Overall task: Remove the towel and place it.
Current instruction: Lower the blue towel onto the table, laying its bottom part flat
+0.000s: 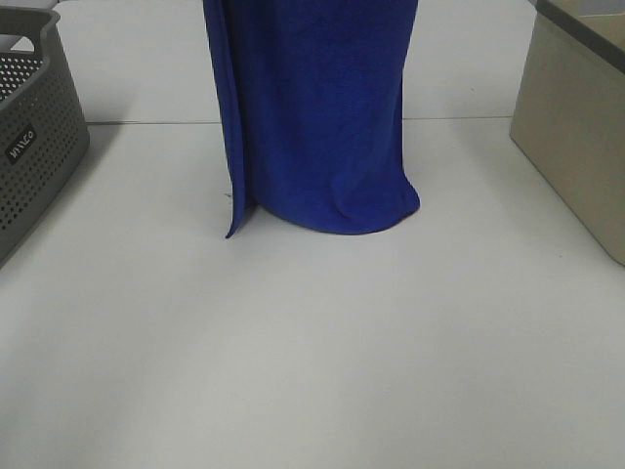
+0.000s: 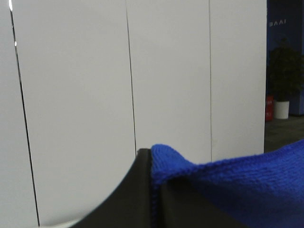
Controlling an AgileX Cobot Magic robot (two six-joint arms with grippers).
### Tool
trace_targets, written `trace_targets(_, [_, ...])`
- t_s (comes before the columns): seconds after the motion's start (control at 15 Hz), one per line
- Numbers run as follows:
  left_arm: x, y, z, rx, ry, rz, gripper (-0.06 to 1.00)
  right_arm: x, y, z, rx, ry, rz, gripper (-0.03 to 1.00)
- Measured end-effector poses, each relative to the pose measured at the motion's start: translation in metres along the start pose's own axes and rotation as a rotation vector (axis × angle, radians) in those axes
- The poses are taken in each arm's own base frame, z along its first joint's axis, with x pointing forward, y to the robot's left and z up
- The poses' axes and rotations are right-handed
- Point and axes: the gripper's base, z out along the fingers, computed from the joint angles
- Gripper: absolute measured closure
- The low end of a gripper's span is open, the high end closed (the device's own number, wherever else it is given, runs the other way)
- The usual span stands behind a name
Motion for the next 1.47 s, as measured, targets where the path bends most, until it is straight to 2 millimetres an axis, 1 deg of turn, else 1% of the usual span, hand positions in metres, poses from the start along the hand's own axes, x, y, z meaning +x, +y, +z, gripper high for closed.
trace_targets(0.13, [-0.006,0.007,0.002,-0.020,0.080,-0.027,0.94,0.003,0.001,0.008,0.011,-0.029,0.000,0.95])
trace_targets(0.2, [-0.008,0.009,0.005,-0.023,0.082,-0.013,0.94,0.003,0.001,0.011,0.022,-0.059,0.000,0.95])
trace_targets(0.33, [-0.009,0.009,0.015,-0.018,0.047,0.103,0.94,0.003,0.001,0.016,0.037,-0.109,0.006,0.95])
trace_targets(0.47, [0.000,0.009,0.029,-0.009,-0.036,0.209,0.94,0.009,0.003,0.027,0.048,-0.139,0.008,0.95])
trace_targets(0.53, [0.015,0.013,0.042,-0.008,-0.113,0.244,0.94,0.015,0.005,0.036,0.056,-0.161,0.009,0.95])
trace_targets(0.6, [0.015,0.013,0.042,-0.008,-0.113,0.244,0.94,0.015,0.005,0.036,0.056,-0.161,0.009,0.95])
trace_targets(0.67, [0.028,0.024,0.056,-0.020,-0.210,0.268,0.94,0.019,0.006,0.050,0.072,-0.203,0.006,0.95])
trace_targets(0.73, [0.034,0.030,0.064,-0.027,-0.247,0.285,0.94,0.017,0.005,0.055,0.084,-0.235,0.001,0.95])
trace_targets(0.87, [0.032,0.042,0.079,-0.050,-0.333,0.310,0.94,0.010,0.003,0.066,0.112,-0.307,-0.017,0.95])
trace_targets(0.93, [0.030,0.046,0.085,-0.060,-0.369,0.316,0.94,0.009,0.002,0.071,0.120,-0.328,-0.019,0.95])
trace_targets(1.0, [0.033,0.048,0.092,-0.066,-0.391,0.319,0.94,0.009,0.002,0.077,0.126,-0.345,-0.019,0.95])
trace_targets(1.13, [0.040,0.050,0.100,-0.072,-0.376,0.328,0.94,0.016,0.004,0.085,0.123,-0.335,-0.021,0.95])
trace_targets(1.33, [0.063,0.053,0.108,-0.068,-0.262,0.270,0.94,0.027,0.007,0.093,0.108,-0.281,-0.030,0.95])
trace_targets(1.47, [0.067,0.053,0.109,-0.064,-0.206,0.237,0.94,0.032,0.004,0.094,0.105,-0.247,-0.041,0.95])
